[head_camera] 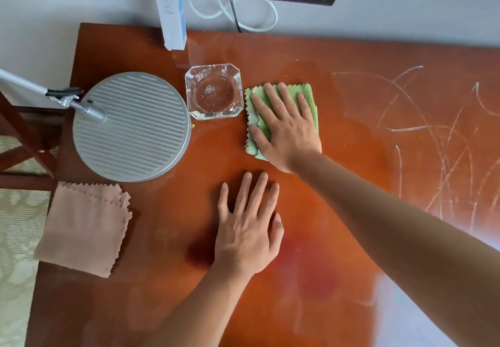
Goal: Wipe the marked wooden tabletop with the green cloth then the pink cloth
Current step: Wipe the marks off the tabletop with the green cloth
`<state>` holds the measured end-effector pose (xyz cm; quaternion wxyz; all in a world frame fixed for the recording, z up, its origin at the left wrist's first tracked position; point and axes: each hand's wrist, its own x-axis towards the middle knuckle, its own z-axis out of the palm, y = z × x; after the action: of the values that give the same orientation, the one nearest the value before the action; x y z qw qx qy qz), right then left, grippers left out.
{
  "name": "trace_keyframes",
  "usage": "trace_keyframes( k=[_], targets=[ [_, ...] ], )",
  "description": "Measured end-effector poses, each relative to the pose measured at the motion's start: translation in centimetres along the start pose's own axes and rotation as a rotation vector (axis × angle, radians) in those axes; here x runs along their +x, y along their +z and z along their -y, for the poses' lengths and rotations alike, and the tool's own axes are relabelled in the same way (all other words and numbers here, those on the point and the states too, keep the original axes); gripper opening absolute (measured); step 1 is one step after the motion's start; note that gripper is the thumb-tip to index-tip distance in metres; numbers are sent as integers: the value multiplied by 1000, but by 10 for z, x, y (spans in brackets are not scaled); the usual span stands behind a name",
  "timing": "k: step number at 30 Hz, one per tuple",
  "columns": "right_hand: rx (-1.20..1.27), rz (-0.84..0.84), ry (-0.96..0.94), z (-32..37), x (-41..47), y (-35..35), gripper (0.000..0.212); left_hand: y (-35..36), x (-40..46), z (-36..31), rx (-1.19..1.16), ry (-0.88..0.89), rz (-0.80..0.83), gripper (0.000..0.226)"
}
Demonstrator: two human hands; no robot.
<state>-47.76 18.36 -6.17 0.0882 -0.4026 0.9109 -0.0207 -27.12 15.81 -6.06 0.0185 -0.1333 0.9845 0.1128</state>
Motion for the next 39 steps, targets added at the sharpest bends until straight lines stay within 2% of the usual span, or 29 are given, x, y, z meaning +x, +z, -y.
trace_keyframes(
  k=[4, 11, 15, 20, 24, 26, 30, 39],
  targets=[
    [29, -12, 66, -2, 33, -7, 71, 2, -1, 0, 8, -4, -17, 57],
    [58, -20, 38, -7, 38, -7, 72, 6, -3, -2, 6, -6, -64, 55],
    [64, 1, -2, -17, 13, -8, 71, 4, -1, -4, 4, 1, -87, 54],
    [48, 16, -15, -67, -52, -6, 69, 4, 3, -8, -17, -21, -142, 49],
    [34, 29, -9, -96, -70, -6, 68, 2, 24, -29, -71, 41, -183, 44],
    [27, 29, -27, -97, -67, -5, 68, 2, 47, -46, -69, 37, -147, 45],
    [48, -3, 5, -101, -56, -5, 68, 5, 80, -64, -47, -116, -66, 50],
    [65, -10, 80, -130, 32, -20, 72, 21, 82, -62, 22, -100, -125, 54]
  ],
)
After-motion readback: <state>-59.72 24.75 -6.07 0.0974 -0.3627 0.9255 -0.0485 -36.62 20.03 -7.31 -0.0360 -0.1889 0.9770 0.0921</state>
